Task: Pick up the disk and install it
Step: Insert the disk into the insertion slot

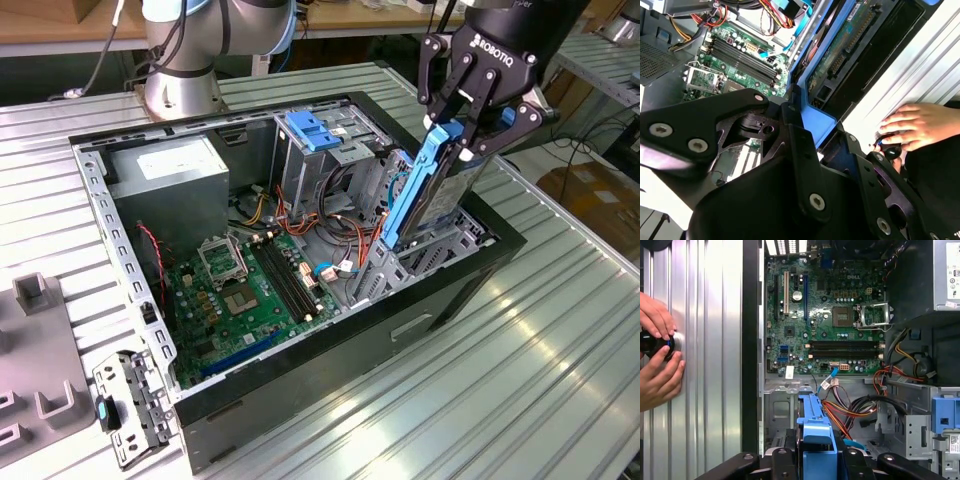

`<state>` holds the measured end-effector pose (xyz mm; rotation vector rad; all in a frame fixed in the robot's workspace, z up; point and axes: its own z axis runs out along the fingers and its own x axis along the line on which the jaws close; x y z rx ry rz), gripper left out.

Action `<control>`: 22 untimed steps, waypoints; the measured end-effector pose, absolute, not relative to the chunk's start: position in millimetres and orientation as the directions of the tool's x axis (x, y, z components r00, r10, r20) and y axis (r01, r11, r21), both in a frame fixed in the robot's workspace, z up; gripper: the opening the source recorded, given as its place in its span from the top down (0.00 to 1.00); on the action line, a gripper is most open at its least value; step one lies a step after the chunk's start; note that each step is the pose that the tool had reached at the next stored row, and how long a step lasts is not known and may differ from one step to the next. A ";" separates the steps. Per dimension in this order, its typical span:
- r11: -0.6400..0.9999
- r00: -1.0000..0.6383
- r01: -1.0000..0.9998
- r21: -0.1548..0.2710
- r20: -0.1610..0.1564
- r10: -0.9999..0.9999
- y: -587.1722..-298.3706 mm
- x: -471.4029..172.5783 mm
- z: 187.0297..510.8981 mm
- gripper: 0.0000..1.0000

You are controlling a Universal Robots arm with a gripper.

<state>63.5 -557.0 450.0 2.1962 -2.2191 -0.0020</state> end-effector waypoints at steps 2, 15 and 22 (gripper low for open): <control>0.010 -0.009 -1.000 0.015 0.013 -1.000 -557.0 63.4 449.8 0.63; 0.009 -0.008 -1.000 0.027 0.013 -1.000 -556.9 63.4 445.9 0.63; 0.009 -0.008 -0.999 0.036 0.013 -1.000 -556.9 63.5 444.9 0.63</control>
